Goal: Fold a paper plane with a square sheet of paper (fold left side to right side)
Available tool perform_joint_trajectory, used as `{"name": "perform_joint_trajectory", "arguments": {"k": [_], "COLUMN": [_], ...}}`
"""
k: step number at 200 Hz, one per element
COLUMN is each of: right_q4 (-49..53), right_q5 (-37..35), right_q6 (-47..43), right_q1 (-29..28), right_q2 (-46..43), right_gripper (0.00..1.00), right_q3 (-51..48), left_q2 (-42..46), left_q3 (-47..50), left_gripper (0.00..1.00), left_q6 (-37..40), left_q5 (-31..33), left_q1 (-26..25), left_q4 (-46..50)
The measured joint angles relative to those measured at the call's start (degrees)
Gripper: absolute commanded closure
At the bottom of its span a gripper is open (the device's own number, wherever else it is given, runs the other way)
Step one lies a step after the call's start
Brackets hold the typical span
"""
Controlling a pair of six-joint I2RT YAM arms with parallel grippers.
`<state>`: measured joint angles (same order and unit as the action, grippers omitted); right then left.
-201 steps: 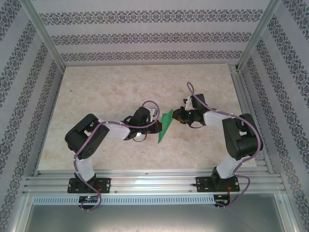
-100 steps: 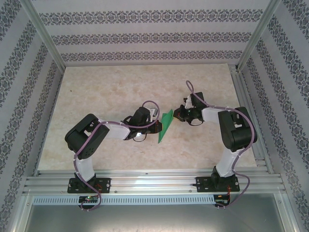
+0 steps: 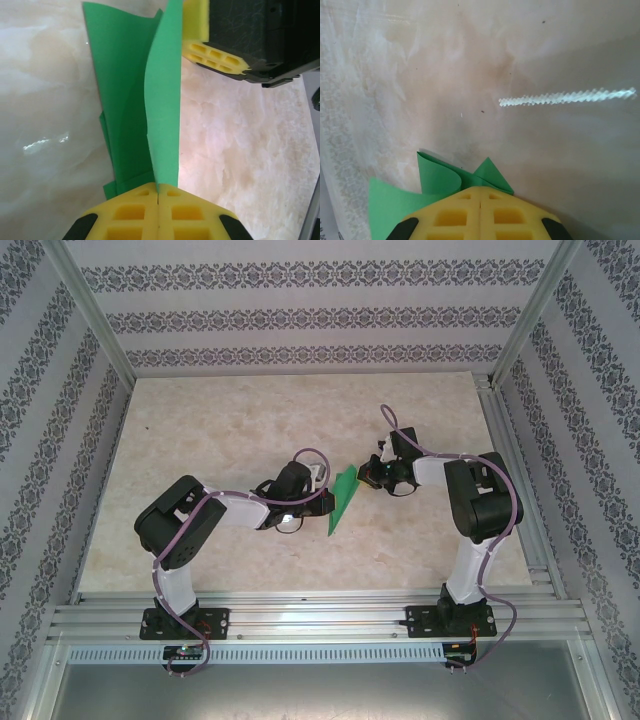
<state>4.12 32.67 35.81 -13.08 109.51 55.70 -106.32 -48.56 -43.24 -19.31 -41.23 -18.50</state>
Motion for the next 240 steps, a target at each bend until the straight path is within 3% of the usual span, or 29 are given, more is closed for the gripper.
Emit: {"name": "perform_joint_trajectory", "arguments": {"k": [177, 203, 240], "right_q4": [0.24, 0.24, 3.06], "right_q5": [-0.59, -0.55, -1.97], "right_q6": [-2.14, -2.14, -2.82], "right_q1": [-0.42, -0.42, -0.24], "right_q2": [0.00, -0.02, -1.66], "right_gripper": [1.00, 0.97, 0.84], "right_q3": [0.09, 0.09, 0.11], "left_q2": [-4.79, -5.05, -5.46], "left_q3": [-5.07, -6.12, -7.34], "left_gripper": [0.93, 0.93, 0.94], "left_q6": [-0.11, -0.11, -0.13], "left_q5": [-2.71, -2.69, -2.47], "left_q1": [0.68, 0.68, 0.66], "left_q4": [4.87, 6.49, 8.15]}}
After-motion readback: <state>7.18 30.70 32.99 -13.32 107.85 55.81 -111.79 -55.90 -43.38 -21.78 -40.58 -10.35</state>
